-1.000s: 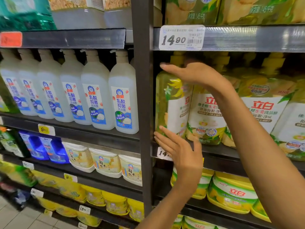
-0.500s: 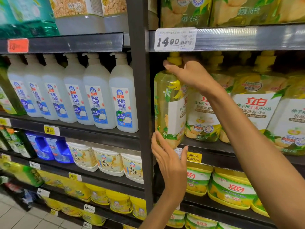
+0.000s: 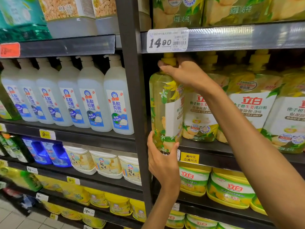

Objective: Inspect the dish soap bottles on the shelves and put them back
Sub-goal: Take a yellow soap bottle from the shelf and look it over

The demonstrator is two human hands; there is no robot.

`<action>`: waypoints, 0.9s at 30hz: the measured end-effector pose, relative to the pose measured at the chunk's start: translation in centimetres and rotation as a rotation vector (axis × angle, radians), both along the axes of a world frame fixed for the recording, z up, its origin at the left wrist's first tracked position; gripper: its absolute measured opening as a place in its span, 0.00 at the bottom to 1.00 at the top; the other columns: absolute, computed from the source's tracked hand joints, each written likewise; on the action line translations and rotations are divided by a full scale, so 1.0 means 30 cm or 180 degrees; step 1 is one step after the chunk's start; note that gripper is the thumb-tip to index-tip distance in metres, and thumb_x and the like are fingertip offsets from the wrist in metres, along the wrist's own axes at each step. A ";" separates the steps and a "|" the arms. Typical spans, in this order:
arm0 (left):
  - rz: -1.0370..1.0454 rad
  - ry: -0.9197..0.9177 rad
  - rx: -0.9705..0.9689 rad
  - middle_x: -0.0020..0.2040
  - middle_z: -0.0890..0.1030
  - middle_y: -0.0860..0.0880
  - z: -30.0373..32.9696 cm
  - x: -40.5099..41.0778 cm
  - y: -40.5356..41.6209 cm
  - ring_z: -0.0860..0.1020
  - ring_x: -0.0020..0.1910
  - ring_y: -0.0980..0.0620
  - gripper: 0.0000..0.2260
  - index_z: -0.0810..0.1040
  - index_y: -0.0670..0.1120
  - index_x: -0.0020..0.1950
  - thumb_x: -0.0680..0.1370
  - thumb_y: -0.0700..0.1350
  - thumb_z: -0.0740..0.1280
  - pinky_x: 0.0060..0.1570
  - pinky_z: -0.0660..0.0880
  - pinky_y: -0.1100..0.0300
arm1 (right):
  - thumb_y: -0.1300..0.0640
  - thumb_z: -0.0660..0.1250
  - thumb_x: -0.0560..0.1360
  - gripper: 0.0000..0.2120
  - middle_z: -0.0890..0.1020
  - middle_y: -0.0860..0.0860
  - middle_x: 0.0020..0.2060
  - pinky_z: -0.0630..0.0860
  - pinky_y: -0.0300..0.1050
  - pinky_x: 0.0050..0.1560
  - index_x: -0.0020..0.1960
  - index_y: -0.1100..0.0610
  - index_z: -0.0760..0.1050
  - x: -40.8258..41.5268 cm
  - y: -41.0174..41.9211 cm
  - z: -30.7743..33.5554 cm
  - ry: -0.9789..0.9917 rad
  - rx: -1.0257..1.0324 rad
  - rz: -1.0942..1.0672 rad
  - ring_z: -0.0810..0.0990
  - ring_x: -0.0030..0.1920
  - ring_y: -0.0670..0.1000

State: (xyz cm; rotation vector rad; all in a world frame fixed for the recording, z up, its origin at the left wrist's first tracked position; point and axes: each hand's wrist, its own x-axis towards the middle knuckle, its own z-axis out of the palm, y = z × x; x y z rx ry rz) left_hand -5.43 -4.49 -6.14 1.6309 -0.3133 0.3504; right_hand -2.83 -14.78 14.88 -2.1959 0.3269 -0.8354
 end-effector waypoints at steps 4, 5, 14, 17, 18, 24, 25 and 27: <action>-0.0002 -0.0098 0.0126 0.66 0.76 0.52 0.008 -0.003 0.025 0.75 0.64 0.52 0.41 0.63 0.51 0.73 0.65 0.53 0.79 0.59 0.72 0.55 | 0.46 0.69 0.76 0.13 0.84 0.56 0.53 0.75 0.56 0.64 0.50 0.56 0.80 -0.002 -0.009 0.008 0.0056 0.0305 0.0198 0.82 0.55 0.54; -0.0028 -0.0119 0.0139 0.66 0.76 0.52 0.007 -0.004 0.033 0.75 0.64 0.52 0.41 0.63 0.52 0.74 0.66 0.53 0.78 0.61 0.73 0.52 | 0.47 0.69 0.76 0.10 0.84 0.55 0.53 0.75 0.55 0.63 0.48 0.54 0.80 -0.005 -0.012 0.007 0.0054 0.0365 0.0260 0.82 0.55 0.54; -0.0001 -0.0550 0.0613 0.60 0.68 0.47 -0.003 -0.032 0.013 0.68 0.58 0.53 0.41 0.63 0.41 0.73 0.67 0.54 0.77 0.58 0.71 0.54 | 0.51 0.65 0.80 0.12 0.86 0.46 0.39 0.78 0.37 0.43 0.52 0.57 0.82 -0.057 -0.019 -0.030 -0.0336 0.0677 0.0854 0.84 0.41 0.44; -0.0382 -0.0412 0.0848 0.73 0.62 0.44 0.026 -0.003 -0.009 0.64 0.71 0.49 0.51 0.51 0.43 0.77 0.65 0.57 0.77 0.68 0.66 0.54 | 0.50 0.66 0.79 0.11 0.86 0.47 0.41 0.78 0.39 0.45 0.50 0.56 0.83 -0.058 -0.015 -0.028 -0.0345 0.0696 0.0807 0.85 0.42 0.45; -0.0470 -0.0323 0.0817 0.75 0.61 0.46 0.037 0.006 -0.012 0.64 0.72 0.49 0.52 0.49 0.45 0.77 0.65 0.56 0.77 0.68 0.65 0.57 | 0.50 0.66 0.79 0.11 0.87 0.47 0.41 0.78 0.39 0.45 0.49 0.56 0.83 -0.058 -0.013 -0.027 -0.0356 0.0738 0.0788 0.85 0.42 0.45; -0.0379 -0.0379 0.0589 0.67 0.74 0.50 0.037 0.036 0.006 0.74 0.64 0.50 0.46 0.58 0.49 0.75 0.64 0.52 0.79 0.60 0.72 0.56 | 0.53 0.67 0.78 0.08 0.87 0.47 0.43 0.79 0.37 0.42 0.51 0.56 0.81 -0.059 0.003 -0.021 -0.0417 0.1004 0.0722 0.85 0.43 0.44; -0.0375 -0.0423 0.0566 0.66 0.74 0.50 0.035 0.038 0.008 0.74 0.64 0.50 0.45 0.59 0.49 0.75 0.64 0.52 0.79 0.59 0.73 0.55 | 0.53 0.67 0.78 0.07 0.87 0.47 0.43 0.79 0.37 0.43 0.50 0.56 0.81 -0.058 0.005 -0.021 -0.0414 0.1039 0.0717 0.85 0.43 0.44; -0.0415 -0.0532 0.0543 0.66 0.75 0.49 0.034 0.048 0.013 0.75 0.63 0.50 0.45 0.60 0.47 0.74 0.63 0.52 0.79 0.59 0.74 0.54 | 0.53 0.68 0.78 0.05 0.87 0.47 0.44 0.81 0.39 0.47 0.48 0.54 0.81 -0.056 0.005 -0.023 -0.0415 0.1064 0.0684 0.85 0.45 0.45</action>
